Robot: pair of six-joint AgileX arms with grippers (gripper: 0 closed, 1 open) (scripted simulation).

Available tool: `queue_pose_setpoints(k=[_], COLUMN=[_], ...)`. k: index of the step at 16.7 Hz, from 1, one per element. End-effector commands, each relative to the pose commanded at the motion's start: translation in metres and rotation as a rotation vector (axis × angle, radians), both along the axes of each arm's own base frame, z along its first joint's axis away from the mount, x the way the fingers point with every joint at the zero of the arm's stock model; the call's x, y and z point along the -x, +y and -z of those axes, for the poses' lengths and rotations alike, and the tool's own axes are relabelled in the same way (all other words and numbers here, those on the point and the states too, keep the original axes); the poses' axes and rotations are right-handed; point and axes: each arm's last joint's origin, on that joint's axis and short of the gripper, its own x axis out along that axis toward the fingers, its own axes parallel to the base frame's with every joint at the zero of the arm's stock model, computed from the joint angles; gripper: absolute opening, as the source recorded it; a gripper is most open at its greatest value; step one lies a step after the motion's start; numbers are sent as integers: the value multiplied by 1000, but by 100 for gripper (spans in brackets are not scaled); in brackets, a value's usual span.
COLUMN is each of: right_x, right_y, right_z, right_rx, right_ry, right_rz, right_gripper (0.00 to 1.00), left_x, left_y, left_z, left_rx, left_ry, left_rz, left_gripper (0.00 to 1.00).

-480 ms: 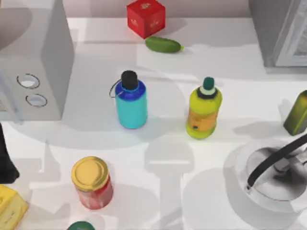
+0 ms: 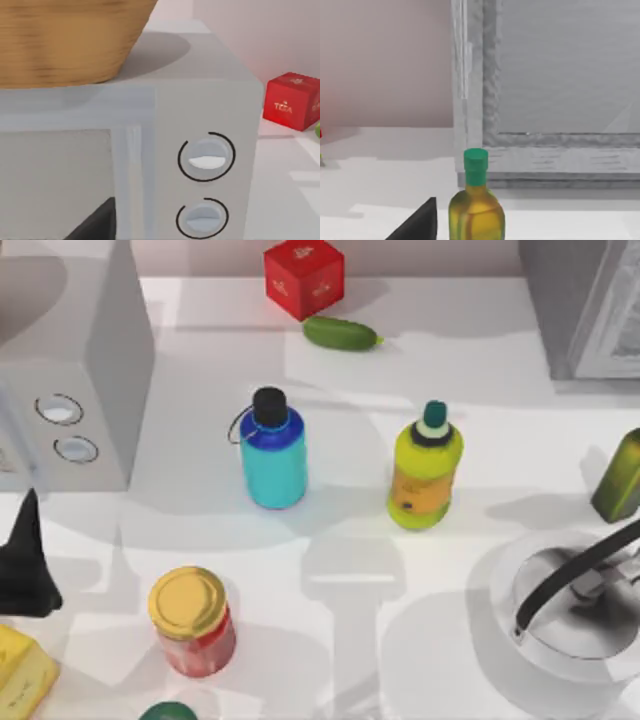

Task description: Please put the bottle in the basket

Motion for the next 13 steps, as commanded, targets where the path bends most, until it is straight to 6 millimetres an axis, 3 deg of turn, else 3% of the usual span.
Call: queue_pose_setpoints(k=[7, 13], right_x=[0, 0], right_y=[0, 0], right_z=[0, 0], right_rx=[0, 0], right_ry=[0, 0], right_rz=[0, 0], right_gripper=[100, 100], left_x=[-52, -110], left_y=[-18, -42], left_z=[-4, 23], left_rx=[23, 36], left_ry=[101, 135], left_rz=[226, 424], left_gripper=[100, 100])
